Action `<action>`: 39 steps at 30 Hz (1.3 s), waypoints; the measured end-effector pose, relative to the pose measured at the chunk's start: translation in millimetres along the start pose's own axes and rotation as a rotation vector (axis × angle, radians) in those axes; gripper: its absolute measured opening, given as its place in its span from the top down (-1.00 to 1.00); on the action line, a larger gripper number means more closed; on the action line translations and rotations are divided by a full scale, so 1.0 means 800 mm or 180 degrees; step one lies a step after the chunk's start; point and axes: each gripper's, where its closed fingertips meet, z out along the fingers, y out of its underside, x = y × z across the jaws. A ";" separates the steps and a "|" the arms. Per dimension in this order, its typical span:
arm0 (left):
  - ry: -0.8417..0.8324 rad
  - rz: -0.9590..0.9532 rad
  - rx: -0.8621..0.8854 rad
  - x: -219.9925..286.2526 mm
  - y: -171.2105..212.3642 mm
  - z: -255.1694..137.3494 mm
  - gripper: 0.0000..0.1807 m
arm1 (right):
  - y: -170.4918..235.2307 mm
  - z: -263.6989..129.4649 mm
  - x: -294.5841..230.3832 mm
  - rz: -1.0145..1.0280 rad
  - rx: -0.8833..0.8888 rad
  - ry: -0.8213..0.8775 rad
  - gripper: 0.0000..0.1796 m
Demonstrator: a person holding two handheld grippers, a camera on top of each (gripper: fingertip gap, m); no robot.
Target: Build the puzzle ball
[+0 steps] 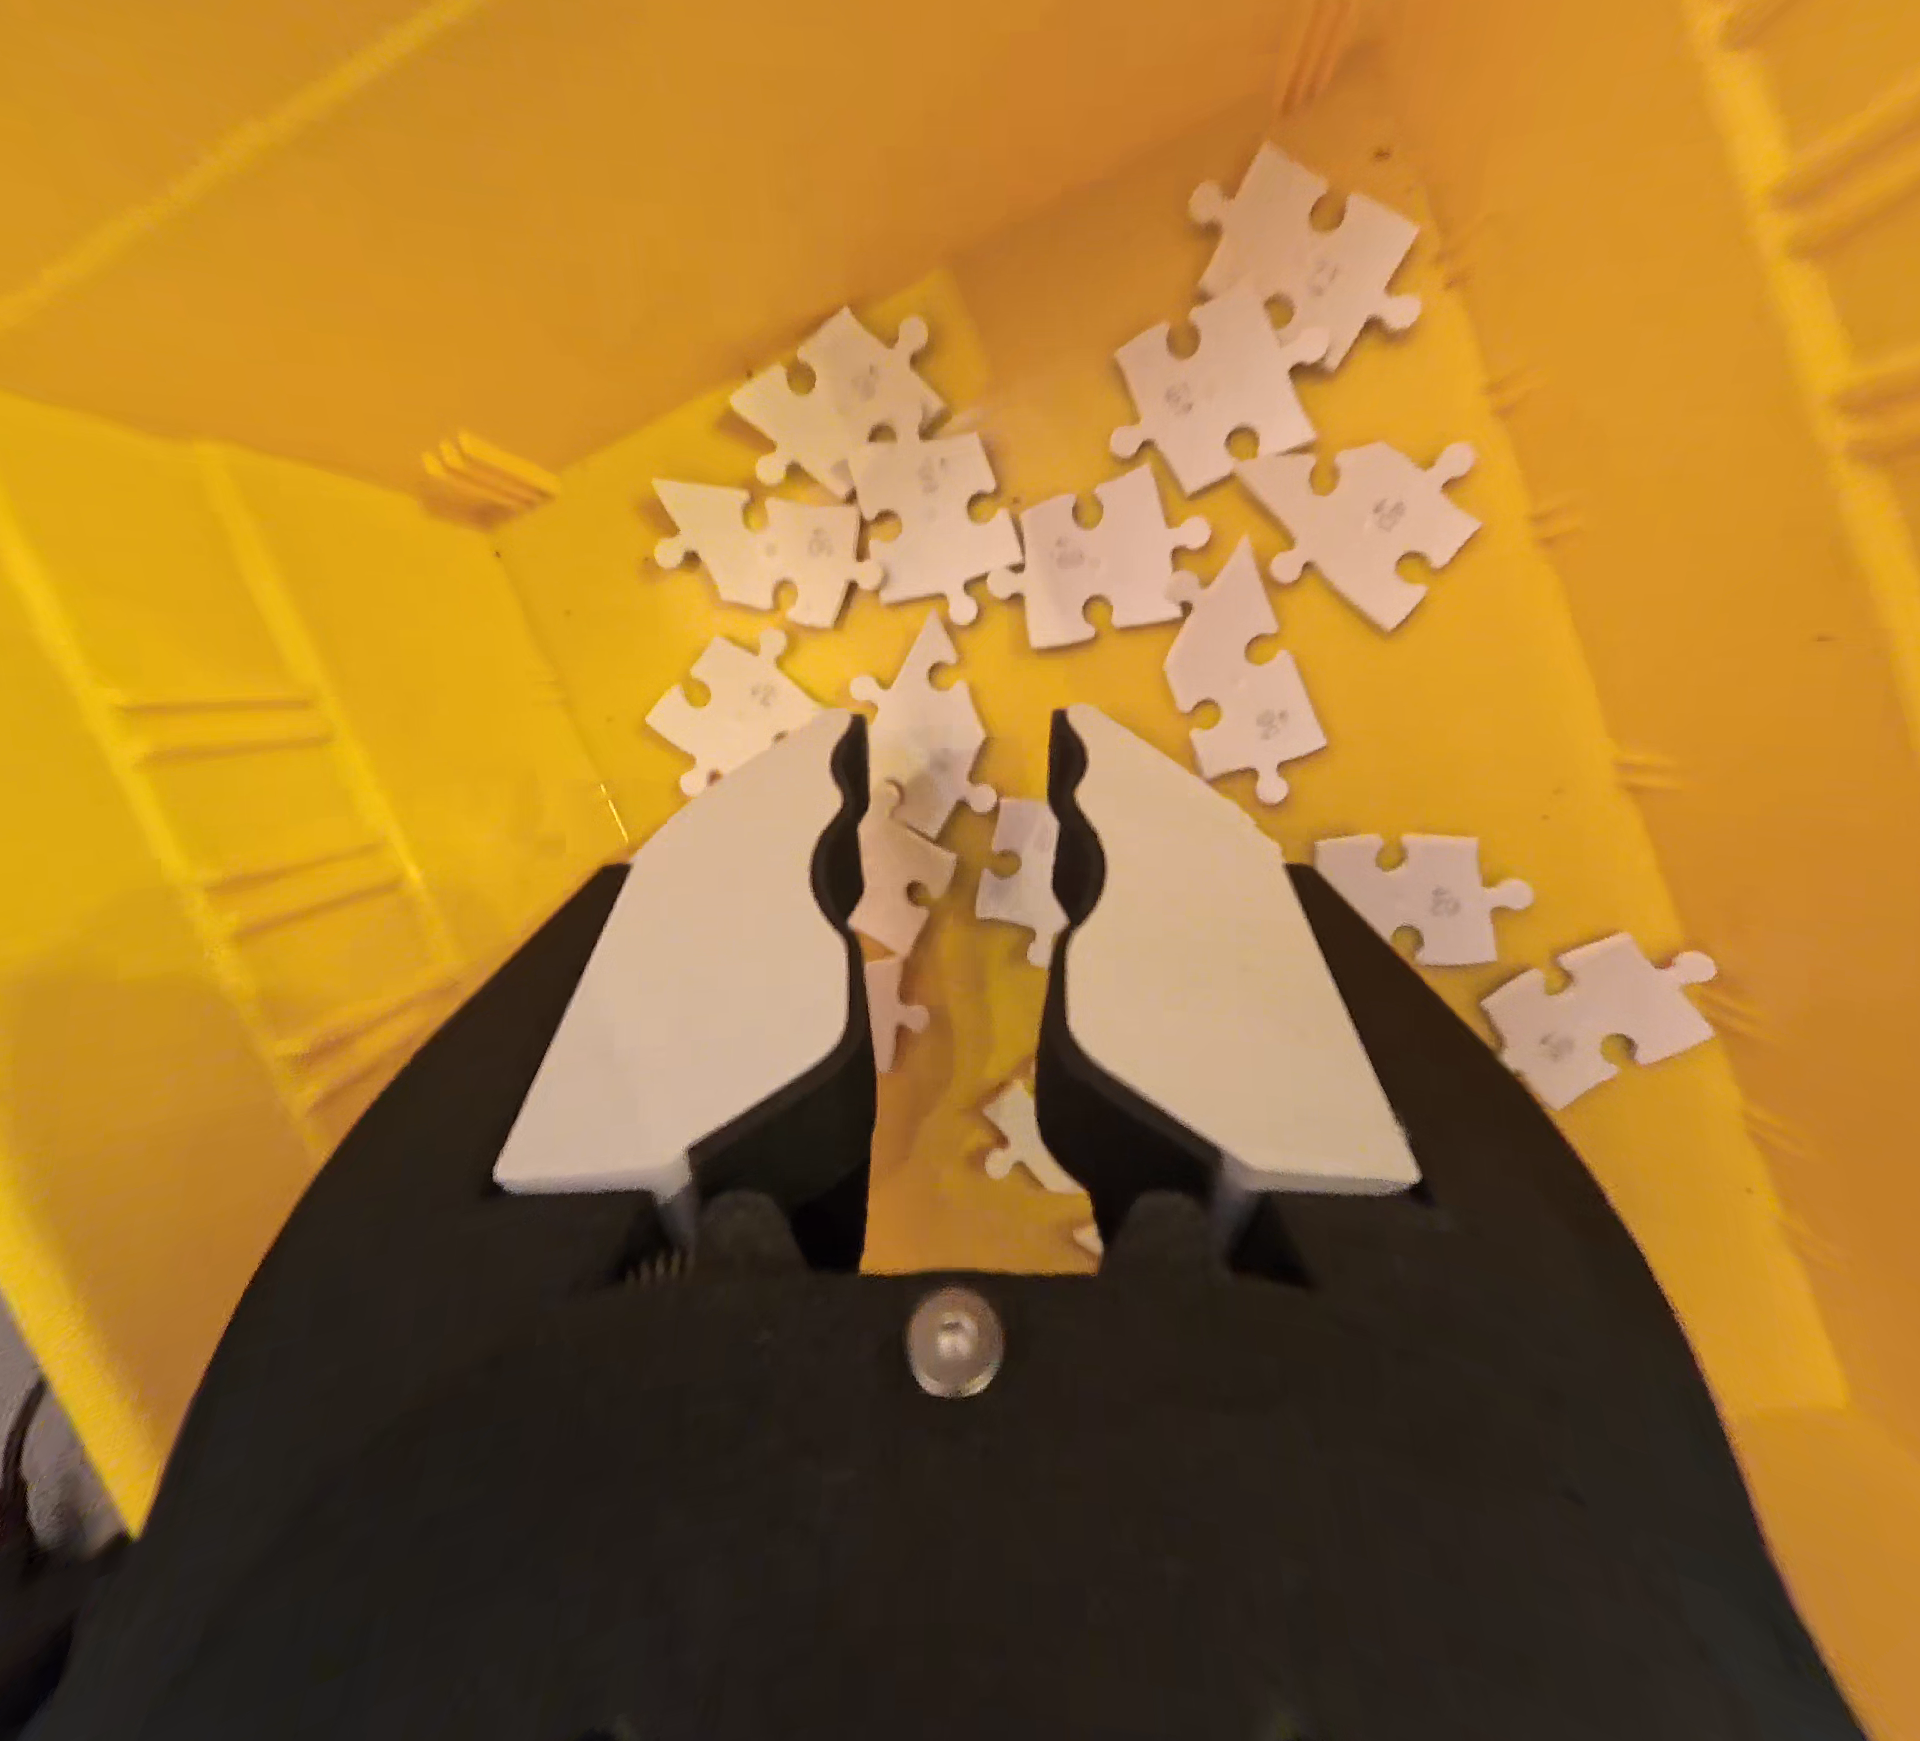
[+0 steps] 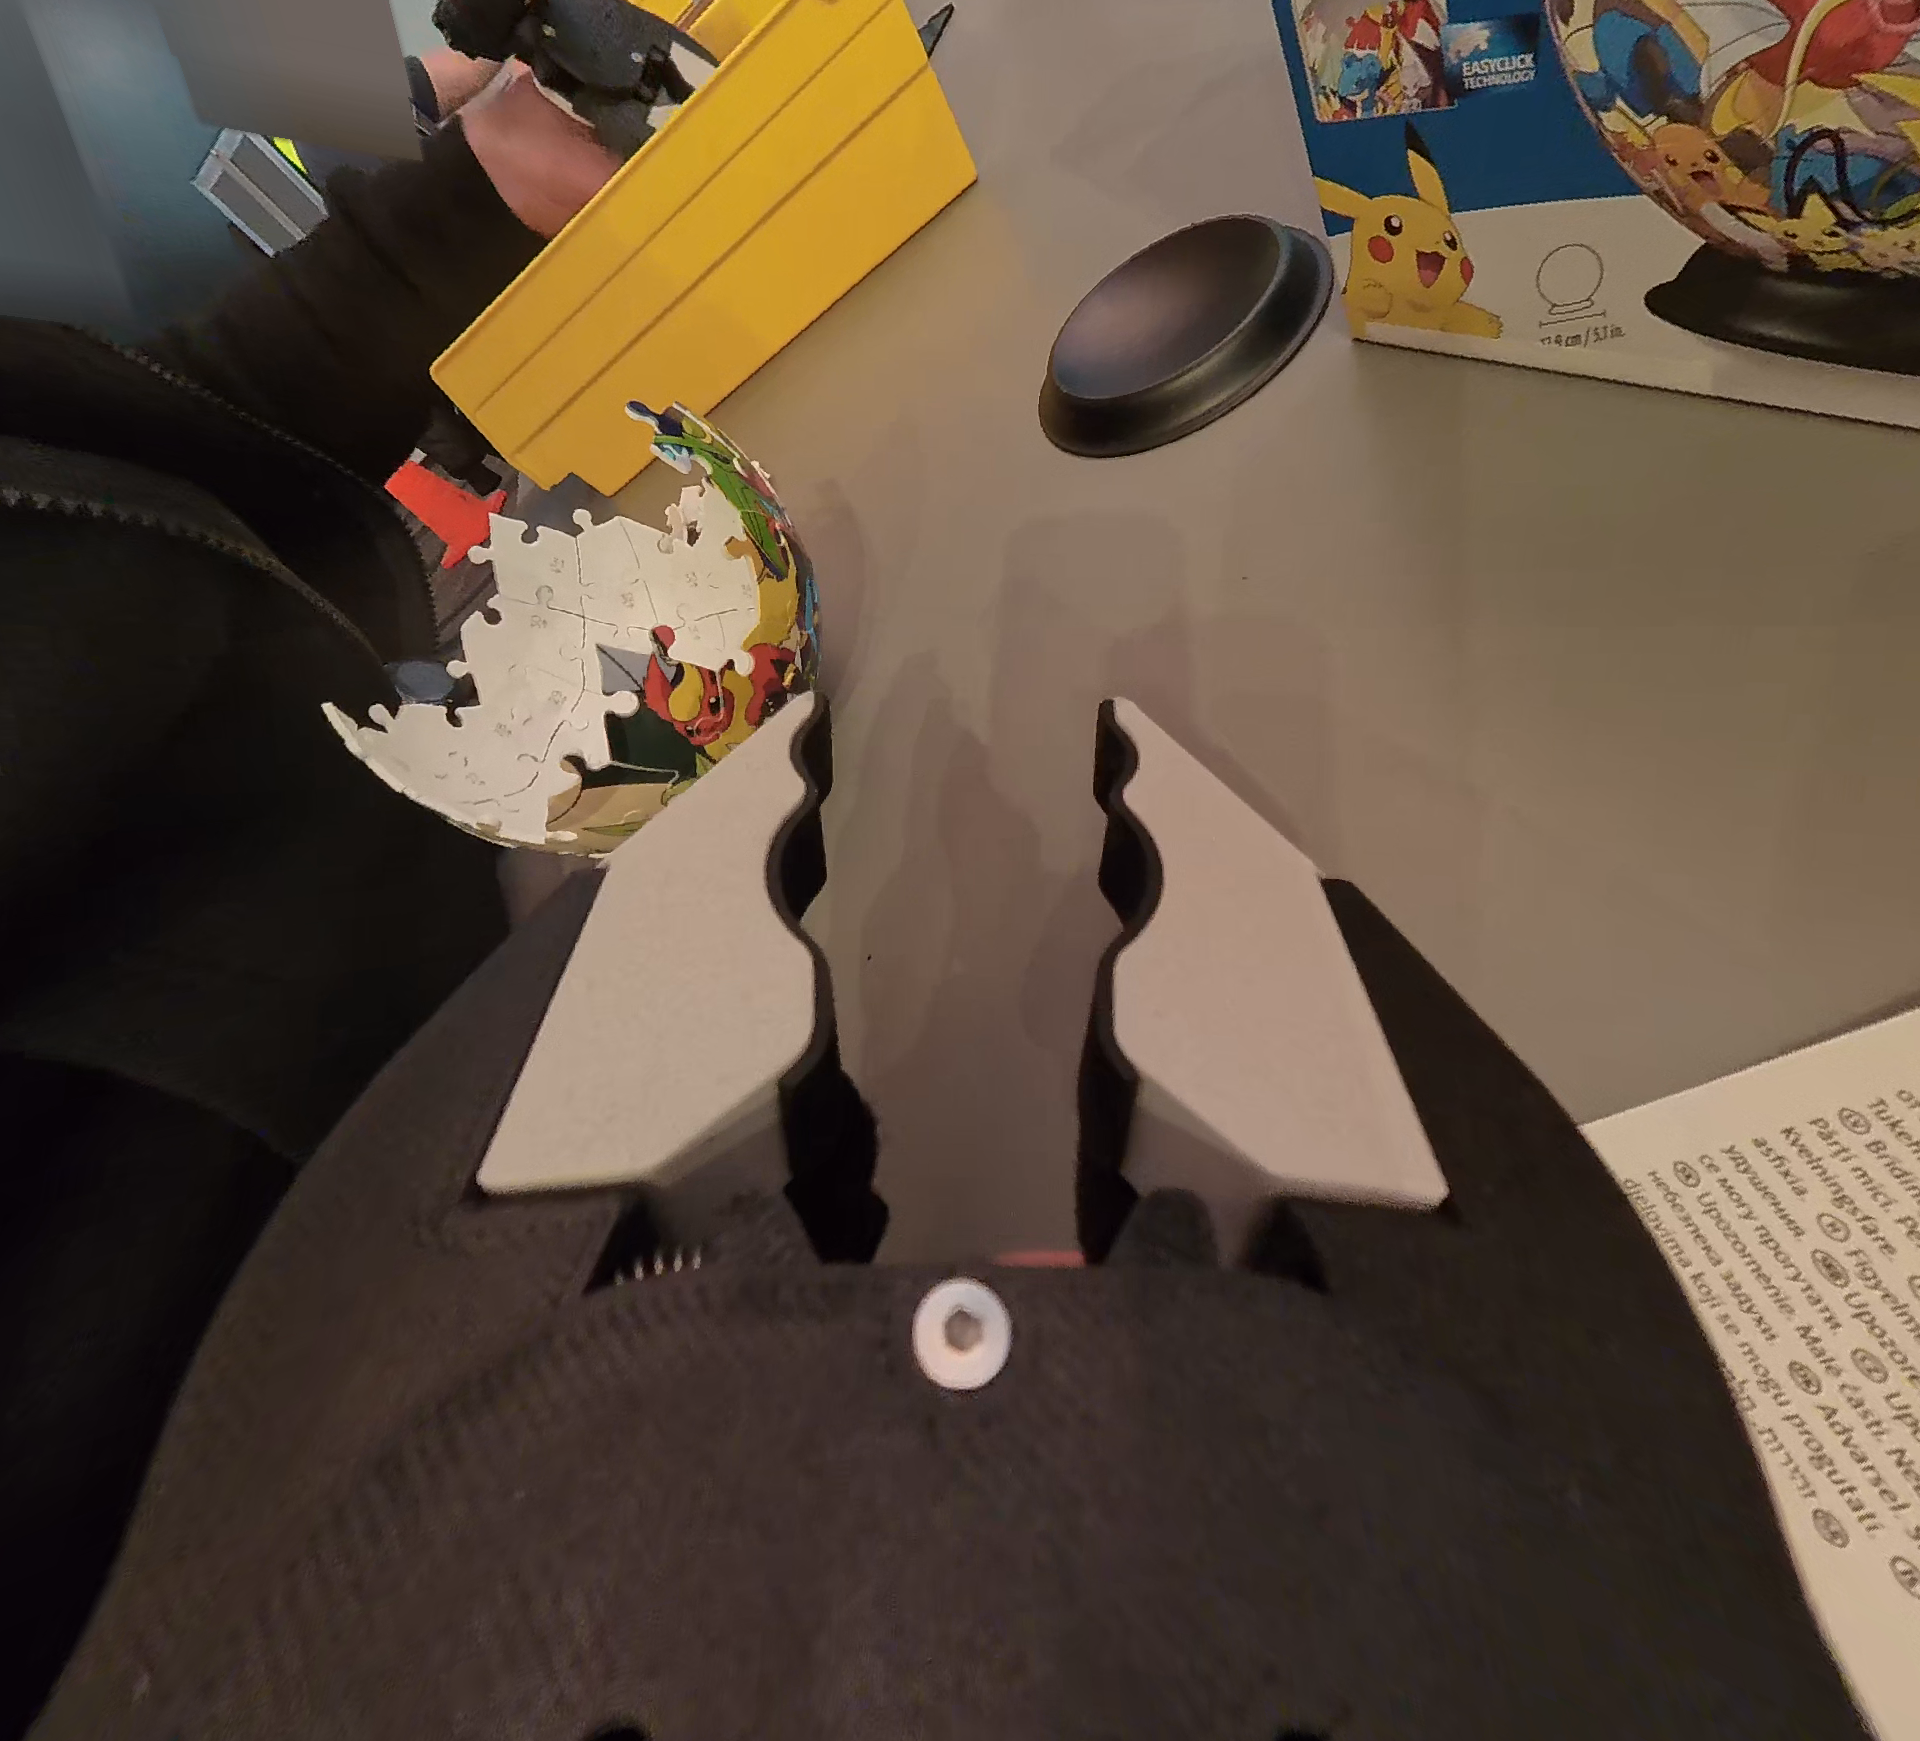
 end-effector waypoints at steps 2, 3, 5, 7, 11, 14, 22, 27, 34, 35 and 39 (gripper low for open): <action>0.0024 0.0128 0.0149 0.002 -0.014 0.001 0.63 | 0.000 0.000 0.001 0.0007 0.0004 0.0011 0.45; 0.0056 0.0182 0.0202 0.006 -0.020 0.003 0.62 | 0.000 0.000 0.001 0.0011 0.0005 0.0015 0.45; 0.0206 0.0290 0.0275 0.018 -0.030 0.010 0.61 | -0.001 0.000 0.002 0.0020 0.0007 0.0027 0.45; 0.0242 0.0411 0.0229 0.023 -0.031 0.019 0.62 | -0.001 0.000 0.003 0.0031 0.0005 0.0042 0.45; 0.0556 0.0151 0.0109 0.032 -0.022 0.021 0.72 | 0.000 0.001 0.005 0.0049 -0.0002 0.0067 0.45; 0.0442 0.0132 0.0039 0.020 -0.009 0.015 0.67 | 0.000 0.002 0.007 0.0061 -0.0010 0.0081 0.46; 0.0460 0.0097 0.0221 0.020 0.000 -0.015 0.61 | 0.000 0.002 0.009 0.0083 -0.0018 0.0109 0.46; 0.0465 0.0281 0.0437 0.036 -0.025 -0.014 0.61 | 0.000 0.002 0.010 0.0086 -0.0016 0.0115 0.46; 0.0623 0.0709 0.0386 0.074 -0.050 0.024 0.60 | 0.000 0.003 0.011 0.0093 -0.0019 0.0126 0.46; 0.0663 0.0712 0.0365 0.076 -0.050 0.028 0.61 | 0.000 0.003 0.011 0.0094 -0.0018 0.0127 0.47; 0.0509 0.0465 0.0321 0.054 -0.049 0.020 0.63 | 0.000 0.003 0.011 0.0091 -0.0016 0.0125 0.47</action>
